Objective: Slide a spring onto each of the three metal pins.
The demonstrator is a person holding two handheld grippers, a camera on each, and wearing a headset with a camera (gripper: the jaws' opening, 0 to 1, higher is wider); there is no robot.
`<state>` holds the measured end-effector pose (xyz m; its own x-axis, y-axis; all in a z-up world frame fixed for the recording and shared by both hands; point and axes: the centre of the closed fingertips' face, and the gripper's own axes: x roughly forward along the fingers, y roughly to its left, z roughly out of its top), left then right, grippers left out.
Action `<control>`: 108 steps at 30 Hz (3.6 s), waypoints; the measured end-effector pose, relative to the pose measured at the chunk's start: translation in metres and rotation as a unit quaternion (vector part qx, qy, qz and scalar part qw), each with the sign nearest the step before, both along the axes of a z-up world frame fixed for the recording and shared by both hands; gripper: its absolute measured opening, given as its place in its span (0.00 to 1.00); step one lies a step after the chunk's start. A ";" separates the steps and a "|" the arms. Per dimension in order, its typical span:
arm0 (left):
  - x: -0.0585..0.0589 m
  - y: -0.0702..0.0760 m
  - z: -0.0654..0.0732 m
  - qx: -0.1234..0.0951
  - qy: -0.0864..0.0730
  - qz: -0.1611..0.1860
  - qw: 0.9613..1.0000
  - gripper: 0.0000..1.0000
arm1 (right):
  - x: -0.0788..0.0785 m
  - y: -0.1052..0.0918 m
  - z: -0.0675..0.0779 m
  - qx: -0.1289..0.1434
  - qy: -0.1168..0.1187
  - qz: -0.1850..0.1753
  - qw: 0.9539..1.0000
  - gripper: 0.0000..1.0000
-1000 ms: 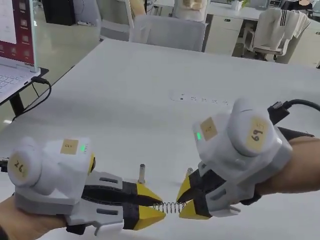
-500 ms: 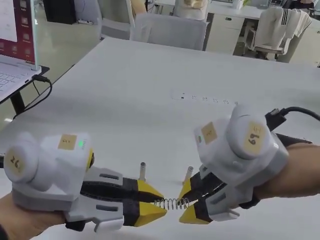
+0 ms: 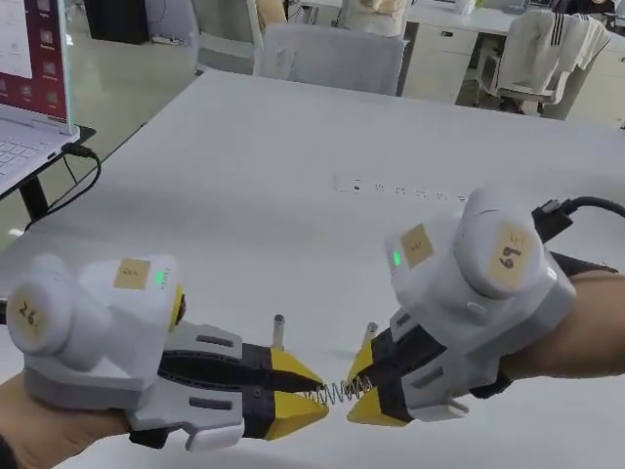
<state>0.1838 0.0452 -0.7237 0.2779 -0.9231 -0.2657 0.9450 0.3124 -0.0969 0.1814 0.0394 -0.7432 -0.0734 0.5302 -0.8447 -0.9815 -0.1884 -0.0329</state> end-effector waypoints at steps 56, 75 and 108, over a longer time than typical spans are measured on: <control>0.007 0.010 -0.009 0.013 -0.007 0.018 1.000 0.20 | 0.010 0.003 0.015 -0.032 -0.013 -0.009 0.999 0.09; 0.021 0.041 -0.010 0.006 -0.007 0.084 0.996 0.37 | 0.059 -0.027 0.017 -0.051 -0.035 -0.066 0.996 0.09; 0.021 0.054 -0.014 0.008 -0.003 0.115 0.993 0.43 | 0.125 -0.032 -0.026 -0.117 -0.058 -0.090 0.987 0.09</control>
<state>0.2043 0.0994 -0.7378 0.4823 -0.8312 -0.2765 0.8494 0.5209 -0.0842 0.3066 0.0076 -0.7692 0.1077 0.3149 -0.9430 -0.9921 -0.0276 -0.1225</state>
